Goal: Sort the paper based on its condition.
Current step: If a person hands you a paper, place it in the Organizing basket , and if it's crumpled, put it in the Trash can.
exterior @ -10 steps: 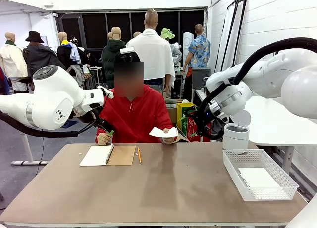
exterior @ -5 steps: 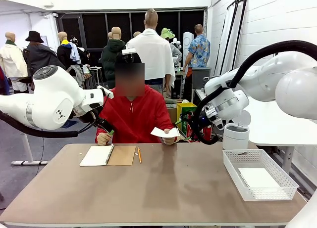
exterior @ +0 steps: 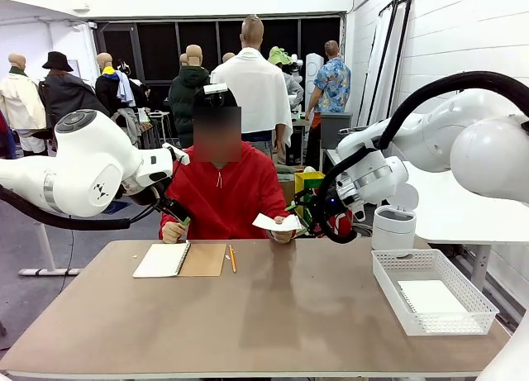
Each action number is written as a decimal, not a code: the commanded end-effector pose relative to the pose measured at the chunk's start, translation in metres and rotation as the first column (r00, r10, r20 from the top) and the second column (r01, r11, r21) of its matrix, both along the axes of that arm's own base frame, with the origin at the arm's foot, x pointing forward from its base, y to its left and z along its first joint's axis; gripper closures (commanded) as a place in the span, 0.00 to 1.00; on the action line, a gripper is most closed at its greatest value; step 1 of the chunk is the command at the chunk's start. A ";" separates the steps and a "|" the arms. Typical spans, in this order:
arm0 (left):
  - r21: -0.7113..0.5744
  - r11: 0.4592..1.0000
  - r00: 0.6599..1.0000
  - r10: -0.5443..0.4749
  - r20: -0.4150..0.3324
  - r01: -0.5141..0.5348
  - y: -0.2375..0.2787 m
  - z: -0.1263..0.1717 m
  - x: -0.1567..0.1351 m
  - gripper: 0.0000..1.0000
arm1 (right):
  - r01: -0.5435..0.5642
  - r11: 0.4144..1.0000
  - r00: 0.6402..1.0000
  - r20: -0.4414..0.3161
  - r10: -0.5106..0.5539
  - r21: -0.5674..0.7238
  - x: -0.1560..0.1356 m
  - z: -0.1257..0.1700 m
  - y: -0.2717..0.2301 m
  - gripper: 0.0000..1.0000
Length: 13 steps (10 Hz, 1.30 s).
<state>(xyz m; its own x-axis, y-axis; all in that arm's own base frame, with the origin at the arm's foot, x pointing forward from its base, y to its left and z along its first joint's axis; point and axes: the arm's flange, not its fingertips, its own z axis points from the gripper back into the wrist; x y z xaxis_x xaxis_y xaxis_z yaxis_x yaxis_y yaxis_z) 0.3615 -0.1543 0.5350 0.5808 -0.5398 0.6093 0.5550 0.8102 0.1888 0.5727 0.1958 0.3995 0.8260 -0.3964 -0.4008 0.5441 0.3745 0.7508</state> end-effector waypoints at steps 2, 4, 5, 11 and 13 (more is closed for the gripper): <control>0.000 1.000 1.000 0.002 -0.003 -0.002 0.001 0.000 0.000 0.00 | 0.014 1.000 1.000 -0.016 -0.014 0.017 0.009 -0.003 0.003 0.65; 0.000 1.000 1.000 0.002 -0.003 -0.002 0.001 0.000 0.000 0.00 | 0.012 1.000 1.000 -0.025 -0.012 0.015 0.010 -0.003 0.003 0.92; 0.000 1.000 1.000 0.002 -0.003 -0.002 0.001 0.000 0.000 0.00 | 0.017 1.000 1.000 -0.022 -0.017 0.014 0.011 -0.003 0.002 1.00; 0.000 1.000 1.000 0.002 -0.003 -0.002 0.001 0.000 0.000 0.00 | -0.044 0.998 0.999 0.007 0.044 0.054 0.010 0.010 -0.003 1.00; 0.000 1.000 1.000 0.002 -0.003 -0.002 0.001 0.000 0.000 0.00 | -0.055 0.996 0.997 0.060 0.051 0.064 0.013 0.027 -0.019 1.00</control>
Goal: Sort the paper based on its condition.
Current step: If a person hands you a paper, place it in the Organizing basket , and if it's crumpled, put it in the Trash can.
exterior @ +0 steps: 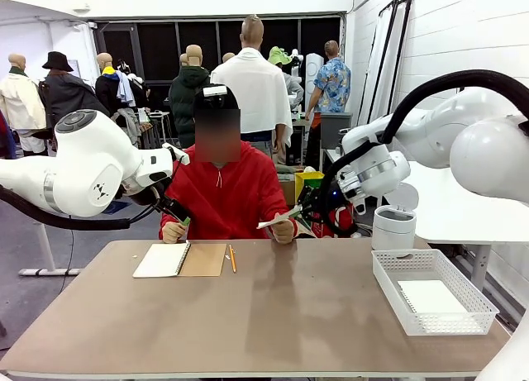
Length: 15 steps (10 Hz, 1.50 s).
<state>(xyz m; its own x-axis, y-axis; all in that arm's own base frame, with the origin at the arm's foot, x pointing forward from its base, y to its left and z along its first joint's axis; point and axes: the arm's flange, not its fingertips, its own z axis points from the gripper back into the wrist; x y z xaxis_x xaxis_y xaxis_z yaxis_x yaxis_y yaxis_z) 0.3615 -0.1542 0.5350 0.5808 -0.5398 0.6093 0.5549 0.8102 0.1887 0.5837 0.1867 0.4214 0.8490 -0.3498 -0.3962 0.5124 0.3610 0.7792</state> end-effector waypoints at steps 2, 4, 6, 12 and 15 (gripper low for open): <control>0.000 1.000 1.000 0.002 -0.003 -0.002 0.001 0.000 0.000 0.00 | -0.027 0.999 0.995 0.095 0.026 0.016 -0.001 0.028 -0.028 1.00; 0.000 1.000 1.000 0.002 -0.003 -0.002 0.001 0.000 0.000 0.00 | -0.141 0.981 0.972 0.169 0.162 -0.132 -0.011 0.053 -0.051 1.00; 0.000 1.000 1.000 0.002 -0.003 -0.002 0.001 0.000 0.000 0.00 | -0.280 0.902 0.923 0.167 0.348 -0.330 -0.029 0.072 -0.071 1.00; 0.000 1.000 1.000 0.002 -0.003 -0.002 0.001 0.000 0.000 0.00 | -0.354 0.754 0.871 0.097 0.481 -0.553 -0.060 0.090 -0.103 1.00; 0.000 1.000 1.000 0.002 -0.003 -0.002 0.001 0.000 0.000 0.00 | -0.354 0.754 0.871 0.097 0.481 -0.553 -0.060 0.090 -0.103 1.00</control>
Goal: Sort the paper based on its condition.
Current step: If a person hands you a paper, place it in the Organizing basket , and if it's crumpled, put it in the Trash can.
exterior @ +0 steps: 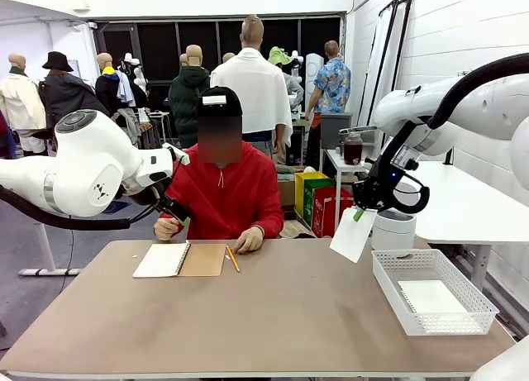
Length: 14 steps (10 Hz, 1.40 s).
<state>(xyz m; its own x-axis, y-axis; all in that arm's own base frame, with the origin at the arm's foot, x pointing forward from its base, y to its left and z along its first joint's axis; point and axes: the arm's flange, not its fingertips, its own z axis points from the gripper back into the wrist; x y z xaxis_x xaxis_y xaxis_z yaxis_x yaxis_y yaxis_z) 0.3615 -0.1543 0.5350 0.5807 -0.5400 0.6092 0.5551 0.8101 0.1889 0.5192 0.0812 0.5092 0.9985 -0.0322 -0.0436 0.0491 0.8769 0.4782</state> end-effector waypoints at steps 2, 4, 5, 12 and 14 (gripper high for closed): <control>0.000 1.000 1.000 0.002 -0.003 -0.002 0.001 0.000 0.000 0.00 | 0.002 1.000 1.000 -0.008 -0.002 0.020 0.004 0.002 0.002 1.00; 0.000 1.000 1.000 0.002 -0.003 -0.002 0.001 0.000 0.000 0.00 | 0.017 0.999 0.997 0.072 -0.015 -0.029 -0.007 -0.003 -0.010 1.00; 0.000 1.000 1.000 0.002 -0.003 -0.002 0.001 0.000 0.000 0.00 | 0.027 0.998 0.990 0.139 -0.020 -0.049 -0.017 -0.004 -0.023 1.00; 0.000 1.000 1.000 0.002 -0.003 -0.002 0.001 0.000 0.000 0.00 | 0.119 0.986 0.952 0.295 -0.080 -0.119 -0.075 -0.023 -0.090 1.00; 0.000 1.000 1.000 0.002 -0.003 -0.002 0.001 0.000 0.000 0.00 | 0.151 0.979 0.950 0.294 -0.105 -0.137 -0.075 -0.036 -0.106 1.00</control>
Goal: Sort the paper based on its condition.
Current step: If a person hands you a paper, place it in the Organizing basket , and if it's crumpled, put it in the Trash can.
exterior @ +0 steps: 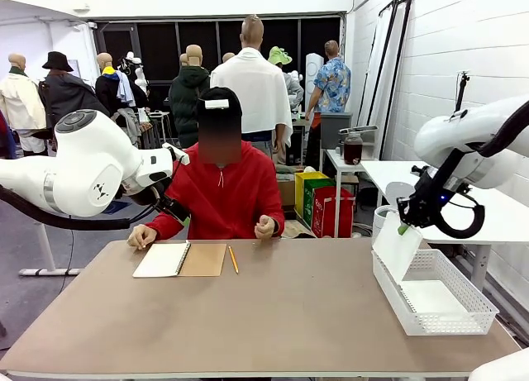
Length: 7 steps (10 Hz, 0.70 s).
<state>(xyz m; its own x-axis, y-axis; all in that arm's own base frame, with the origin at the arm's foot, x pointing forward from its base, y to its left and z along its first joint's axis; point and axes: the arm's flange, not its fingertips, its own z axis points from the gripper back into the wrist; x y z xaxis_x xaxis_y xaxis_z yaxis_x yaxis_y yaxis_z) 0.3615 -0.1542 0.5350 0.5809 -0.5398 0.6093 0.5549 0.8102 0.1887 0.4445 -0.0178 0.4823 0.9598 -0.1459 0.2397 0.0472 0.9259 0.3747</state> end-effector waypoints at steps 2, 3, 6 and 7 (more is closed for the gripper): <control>0.000 1.000 1.000 0.001 -0.003 -0.001 0.001 0.000 0.000 0.00 | 0.021 1.000 1.000 0.024 -0.020 -0.024 0.008 -0.023 -0.016 1.00; 0.000 1.000 1.000 0.001 -0.003 -0.001 0.001 0.000 0.000 0.00 | 0.009 1.000 1.000 0.021 -0.009 -0.011 0.011 -0.030 -0.018 1.00; 0.000 1.000 1.000 0.001 -0.003 -0.001 0.001 0.000 0.000 0.00 | -0.002 1.000 1.000 -0.011 0.002 0.013 0.011 -0.053 -0.024 1.00; 0.000 1.000 1.000 0.001 -0.003 -0.001 0.001 0.000 0.000 0.00 | 0.006 1.000 1.000 -0.024 -0.006 0.024 0.010 -0.062 -0.025 1.00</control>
